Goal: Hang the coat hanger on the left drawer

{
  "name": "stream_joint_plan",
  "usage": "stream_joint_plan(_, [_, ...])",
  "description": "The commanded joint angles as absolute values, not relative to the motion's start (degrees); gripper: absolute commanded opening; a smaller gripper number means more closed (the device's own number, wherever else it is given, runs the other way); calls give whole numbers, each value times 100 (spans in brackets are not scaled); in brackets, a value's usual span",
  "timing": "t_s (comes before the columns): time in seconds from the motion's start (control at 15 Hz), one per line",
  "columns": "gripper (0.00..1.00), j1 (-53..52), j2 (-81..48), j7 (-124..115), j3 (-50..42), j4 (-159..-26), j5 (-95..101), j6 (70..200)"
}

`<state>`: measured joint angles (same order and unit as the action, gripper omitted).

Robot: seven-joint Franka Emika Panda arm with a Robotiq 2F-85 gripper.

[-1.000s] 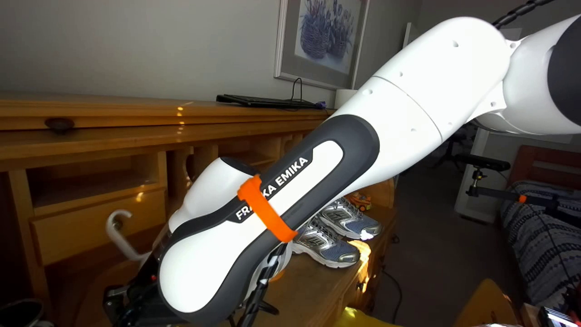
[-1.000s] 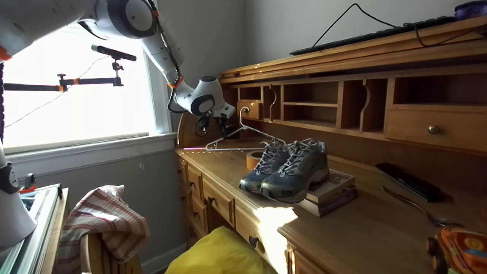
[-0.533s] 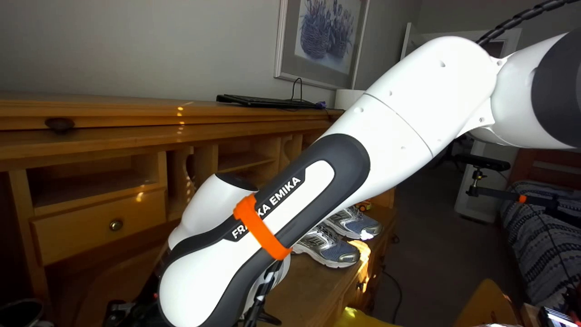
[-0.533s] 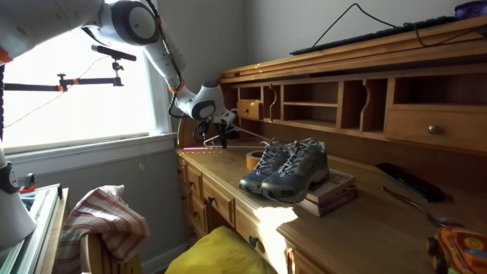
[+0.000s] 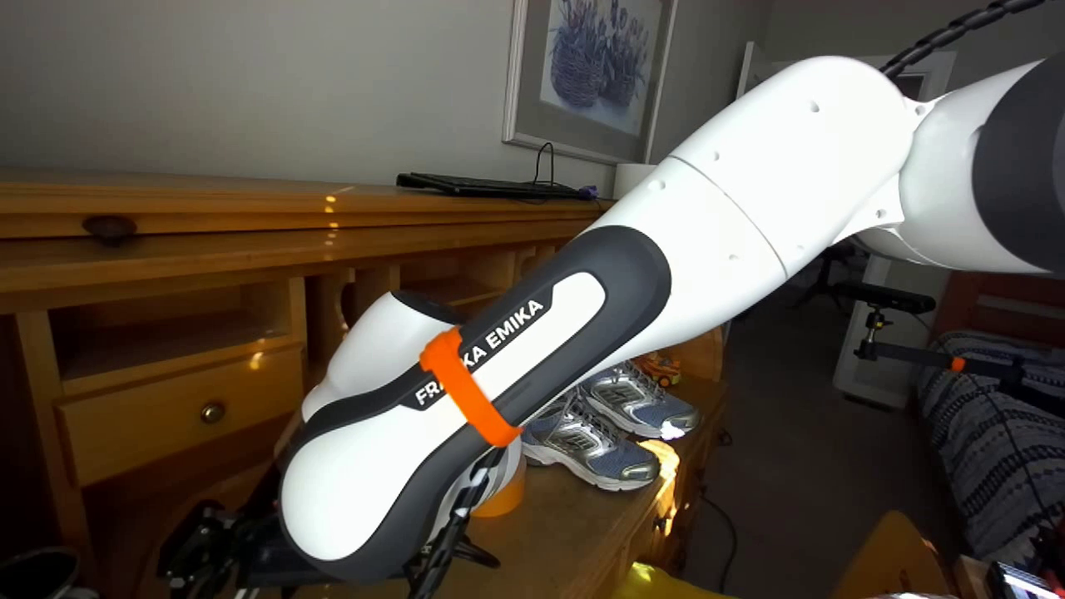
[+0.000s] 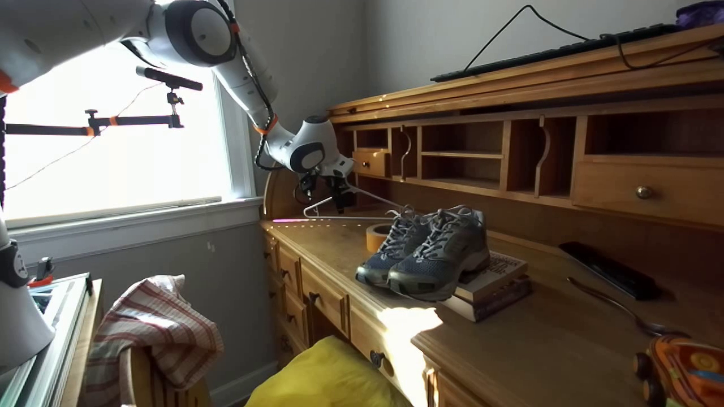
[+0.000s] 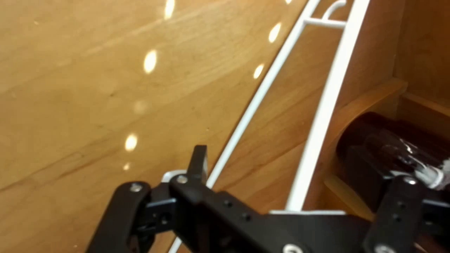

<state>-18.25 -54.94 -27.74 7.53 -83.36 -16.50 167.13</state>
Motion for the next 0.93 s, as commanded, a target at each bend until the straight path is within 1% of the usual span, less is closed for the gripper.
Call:
stream_joint_plan(0.0, [100,-1924,-5537,-2757,599,-8095,-1624,16481])
stream_joint_plan(0.87, [100,-2317,-5686,-2740,158,-7284,-1198,16242])
